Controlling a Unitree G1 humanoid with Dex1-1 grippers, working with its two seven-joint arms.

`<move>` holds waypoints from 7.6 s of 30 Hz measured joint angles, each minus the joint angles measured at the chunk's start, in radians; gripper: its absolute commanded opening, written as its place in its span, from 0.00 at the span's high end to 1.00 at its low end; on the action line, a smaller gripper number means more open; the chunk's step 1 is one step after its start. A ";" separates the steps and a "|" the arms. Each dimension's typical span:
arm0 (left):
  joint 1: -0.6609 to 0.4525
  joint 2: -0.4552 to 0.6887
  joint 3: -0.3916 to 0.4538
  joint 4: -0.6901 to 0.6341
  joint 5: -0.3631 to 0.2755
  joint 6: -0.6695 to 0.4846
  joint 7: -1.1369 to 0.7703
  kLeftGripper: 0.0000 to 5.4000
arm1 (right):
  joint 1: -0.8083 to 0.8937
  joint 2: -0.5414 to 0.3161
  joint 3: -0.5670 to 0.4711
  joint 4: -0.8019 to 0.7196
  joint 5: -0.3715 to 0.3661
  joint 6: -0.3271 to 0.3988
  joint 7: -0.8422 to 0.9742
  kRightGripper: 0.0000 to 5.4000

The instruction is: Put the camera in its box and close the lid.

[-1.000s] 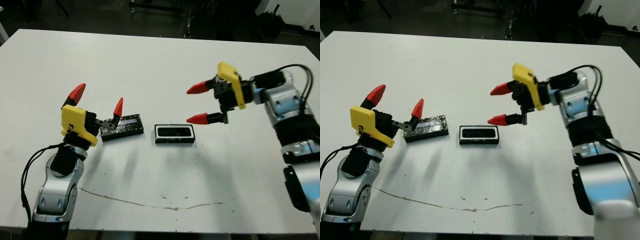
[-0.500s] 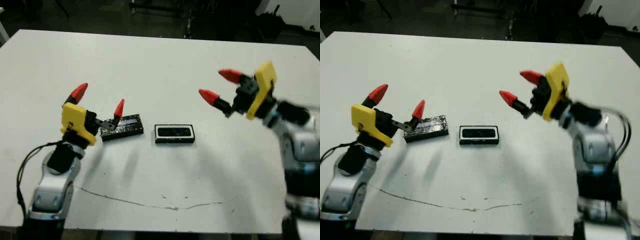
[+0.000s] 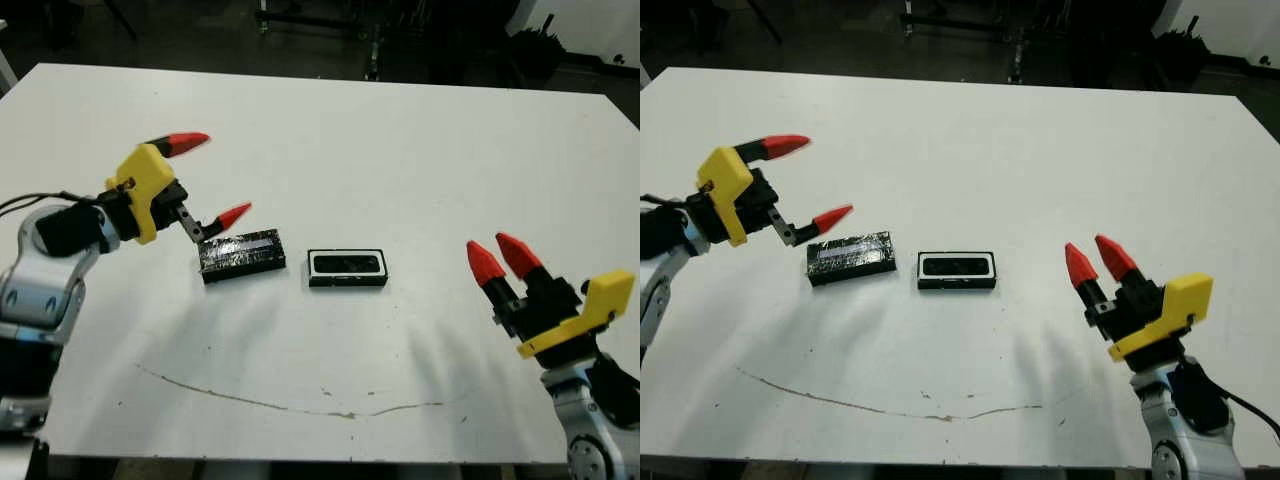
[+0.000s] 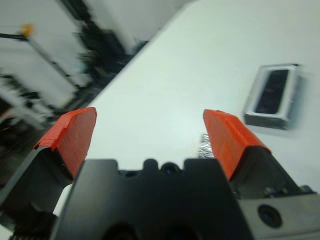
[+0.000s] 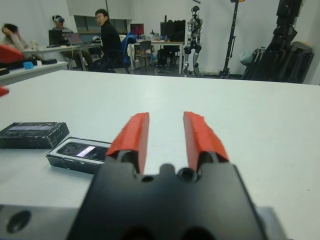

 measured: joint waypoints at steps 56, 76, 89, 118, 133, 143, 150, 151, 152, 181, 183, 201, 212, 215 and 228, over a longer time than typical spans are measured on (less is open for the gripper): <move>-0.194 -0.120 -0.130 0.656 0.185 -0.182 -0.320 0.00 | -0.002 -0.033 0.008 0.015 0.045 -0.027 -0.036 1.00; -0.143 -0.157 -0.062 0.630 0.148 -0.136 -0.195 0.26 | -0.001 -0.040 0.016 0.005 0.043 -0.027 -0.040 1.00; -0.141 -0.148 -0.066 0.590 0.154 -0.134 -0.228 0.42 | -0.005 -0.054 0.016 0.003 0.057 -0.026 -0.041 1.00; -0.196 -0.333 -0.029 0.618 0.035 -0.051 -0.213 0.42 | -0.002 -0.067 0.019 -0.003 0.079 -0.024 -0.058 1.00; -0.195 -0.355 -0.066 0.649 0.065 -0.037 -0.225 0.42 | 0.007 -0.067 0.017 0.003 0.078 -0.025 -0.058 1.00; -0.190 -0.373 -0.075 0.644 0.050 -0.039 -0.277 0.42 | 0.007 -0.067 0.017 0.004 0.076 -0.025 -0.058 1.00; -0.186 -0.385 -0.067 0.631 0.030 0.005 -0.293 0.42 | 0.008 -0.067 0.017 0.004 0.076 -0.025 -0.059 1.00; -0.186 -0.386 -0.068 0.630 0.030 0.005 -0.293 0.42 | 0.008 -0.067 0.017 0.004 0.076 -0.025 -0.059 1.00; -0.186 -0.387 -0.069 0.630 0.030 0.005 -0.293 0.42 | 0.008 -0.067 0.017 0.004 0.076 -0.025 -0.058 1.00; -0.302 -0.483 -0.194 0.799 0.162 -0.176 -0.221 0.42 | 0.021 -0.068 0.006 -0.013 0.087 -0.024 -0.076 1.00; -0.303 -0.487 -0.192 0.807 0.157 -0.175 -0.221 0.42 | 0.023 -0.068 0.006 -0.013 0.087 -0.024 -0.077 1.00; -0.323 -0.518 -0.164 0.873 0.140 -0.171 -0.221 0.42 | 0.027 -0.069 0.004 -0.019 0.094 -0.015 -0.085 1.00; -0.346 -0.558 -0.164 0.925 0.158 -0.217 -0.187 0.42 | 0.026 -0.072 -0.008 -0.019 0.101 -0.015 -0.085 1.00; -0.350 -0.568 -0.164 0.943 0.165 -0.242 -0.174 0.42 | 0.026 -0.074 -0.026 -0.019 0.107 -0.015 -0.085 1.00; -0.357 -0.596 -0.165 0.974 0.212 -0.322 -0.128 0.42 | 0.026 -0.077 -0.074 -0.025 0.132 -0.022 -0.085 1.00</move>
